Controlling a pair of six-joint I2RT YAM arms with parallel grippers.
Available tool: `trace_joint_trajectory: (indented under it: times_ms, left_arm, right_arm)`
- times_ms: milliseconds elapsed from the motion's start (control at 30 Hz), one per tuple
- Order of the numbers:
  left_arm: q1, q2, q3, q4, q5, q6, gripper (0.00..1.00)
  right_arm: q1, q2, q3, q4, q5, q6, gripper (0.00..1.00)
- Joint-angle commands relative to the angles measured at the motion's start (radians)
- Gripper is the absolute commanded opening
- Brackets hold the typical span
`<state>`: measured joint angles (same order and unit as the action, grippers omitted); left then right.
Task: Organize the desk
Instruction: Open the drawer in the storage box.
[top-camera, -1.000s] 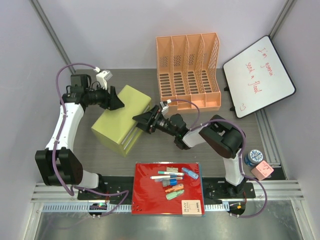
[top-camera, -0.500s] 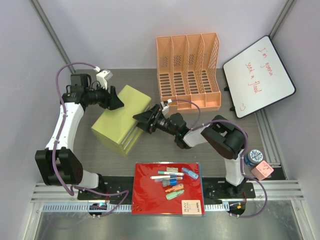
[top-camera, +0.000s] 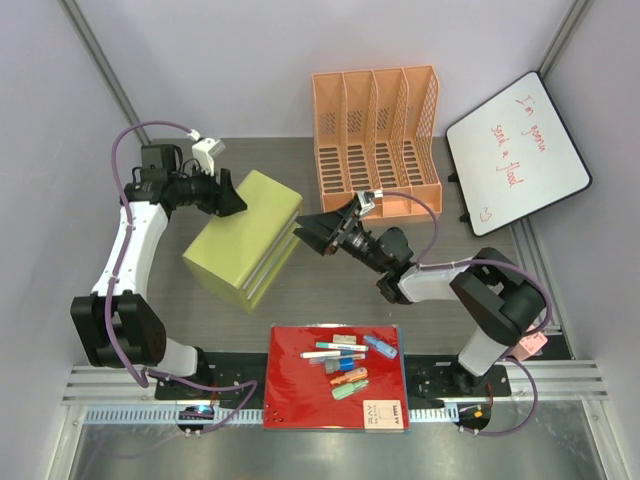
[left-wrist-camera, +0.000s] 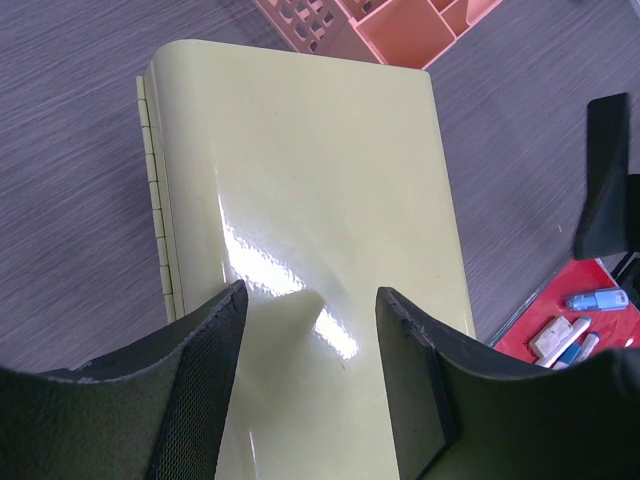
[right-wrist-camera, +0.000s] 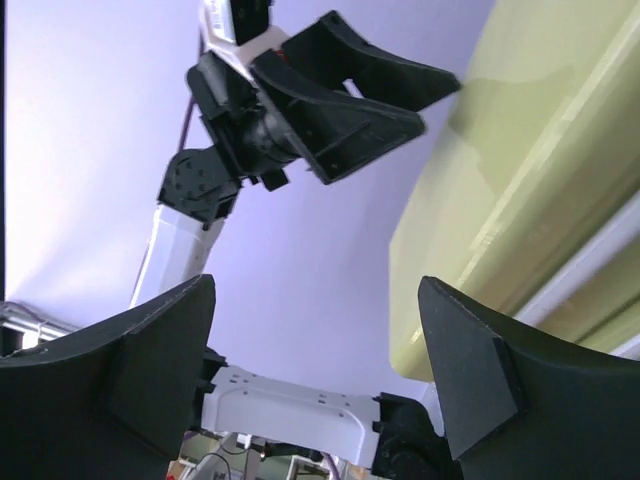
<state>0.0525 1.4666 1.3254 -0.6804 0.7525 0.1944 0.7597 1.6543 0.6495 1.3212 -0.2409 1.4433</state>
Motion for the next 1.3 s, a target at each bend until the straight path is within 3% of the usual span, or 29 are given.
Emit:
trace_joint_trajectory:
  times_ms: [0, 333, 500, 667, 700, 800, 1267]
  left_arm:
    - [0.018, 0.087, -0.068, -0.185, -0.254, 0.036, 0.59]
    - [0.018, 0.083, -0.057, -0.192, -0.251, 0.04, 0.59]
    - [0.018, 0.078, -0.048, -0.197, -0.237, 0.04, 0.59]
    - [0.018, 0.074, -0.051, -0.199, -0.236, 0.042, 0.59]
    - [0.018, 0.07, -0.051, -0.199, -0.239, 0.043, 0.59]
    - [0.018, 0.067, -0.057, -0.197, -0.239, 0.05, 0.6]
    - [0.017, 0.066, -0.069, -0.188, -0.24, 0.057, 0.61]
  right_arm:
    - [-0.037, 0.064, -0.06, 0.348, 0.014, -0.023, 0.84]
    - [-0.071, 0.217, 0.016, 0.348, -0.034, -0.043, 0.79]
    - [-0.076, 0.298, 0.096, 0.348, -0.047, -0.023, 0.72]
    - [-0.077, 0.38, 0.183, 0.348, -0.055, 0.006, 0.57]
    - [-0.079, 0.386, 0.194, 0.348, -0.054, 0.009, 0.44]
    - [-0.082, 0.403, 0.203, 0.348, -0.057, 0.016, 0.31]
    - [-0.086, 0.444, 0.254, 0.348, -0.067, 0.04, 0.32]
